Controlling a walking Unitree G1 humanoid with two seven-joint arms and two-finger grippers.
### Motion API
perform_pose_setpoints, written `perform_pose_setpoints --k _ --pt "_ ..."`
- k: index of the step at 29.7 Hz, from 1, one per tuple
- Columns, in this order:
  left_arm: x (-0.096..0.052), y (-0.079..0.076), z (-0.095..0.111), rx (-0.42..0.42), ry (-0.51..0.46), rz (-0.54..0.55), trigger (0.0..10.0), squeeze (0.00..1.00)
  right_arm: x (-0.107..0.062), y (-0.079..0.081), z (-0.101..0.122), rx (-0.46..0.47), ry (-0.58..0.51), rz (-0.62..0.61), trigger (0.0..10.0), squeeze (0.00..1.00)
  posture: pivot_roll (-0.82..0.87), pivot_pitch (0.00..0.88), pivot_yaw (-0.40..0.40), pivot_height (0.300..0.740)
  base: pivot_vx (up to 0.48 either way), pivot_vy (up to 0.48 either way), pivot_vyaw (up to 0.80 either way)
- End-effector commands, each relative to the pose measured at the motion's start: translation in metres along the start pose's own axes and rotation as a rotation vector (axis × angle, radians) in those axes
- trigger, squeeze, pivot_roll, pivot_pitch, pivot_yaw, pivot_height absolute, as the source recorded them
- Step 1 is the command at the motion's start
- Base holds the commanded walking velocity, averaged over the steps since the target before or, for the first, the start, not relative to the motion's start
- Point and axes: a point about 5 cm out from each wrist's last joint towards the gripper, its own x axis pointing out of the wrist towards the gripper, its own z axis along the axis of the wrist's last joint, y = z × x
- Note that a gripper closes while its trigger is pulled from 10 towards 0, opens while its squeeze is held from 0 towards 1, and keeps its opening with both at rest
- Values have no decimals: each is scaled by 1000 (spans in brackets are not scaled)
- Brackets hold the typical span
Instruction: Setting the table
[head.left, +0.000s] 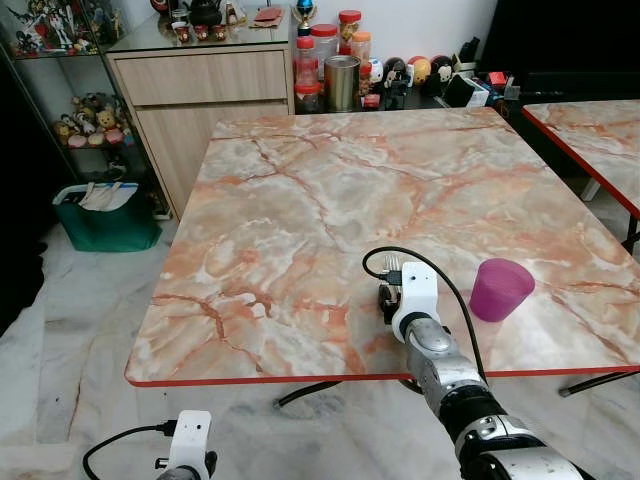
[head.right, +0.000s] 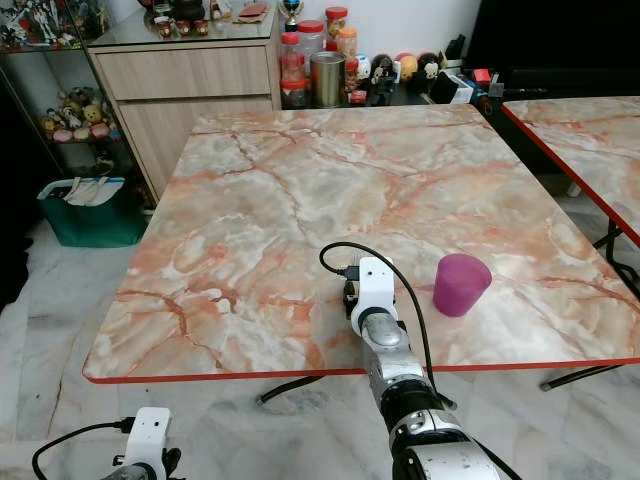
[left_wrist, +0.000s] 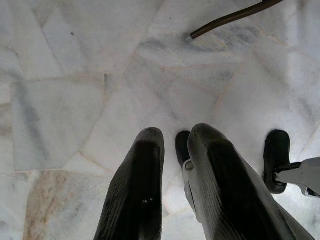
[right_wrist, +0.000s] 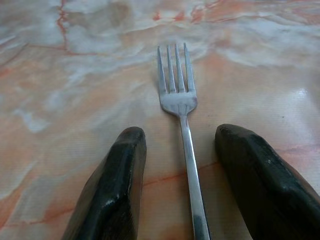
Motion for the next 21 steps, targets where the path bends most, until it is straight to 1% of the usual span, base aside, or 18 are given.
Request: perform_pose_setpoints --k 1,2,3,4,21 --pt "-1 1 -5 -2 24 -6 10000 0 0 -2 -6 24 46 -10 9882 0 30 0 11 736 0 0 0" --pt "-1 1 -5 -2 24 -6 10000 0 0 -2 -6 24 46 -10 9882 0 30 0 11 736 0 0 0" --pt "-1 0 -6 0 26 -8 10000 0 0 -2 -7 22 46 -11 4549 0 30 0 12 736 0 0 0" --pt "-1 0 -6 4 29 -11 10000 0 0 -2 -8 21 46 -10 0 0 32 0 11 736 0 0 0" --pt "-1 0 -6 22 33 -24 10000 0 -2 2 -13 1 47 8 0 0 31 0 15 736 0 0 0"
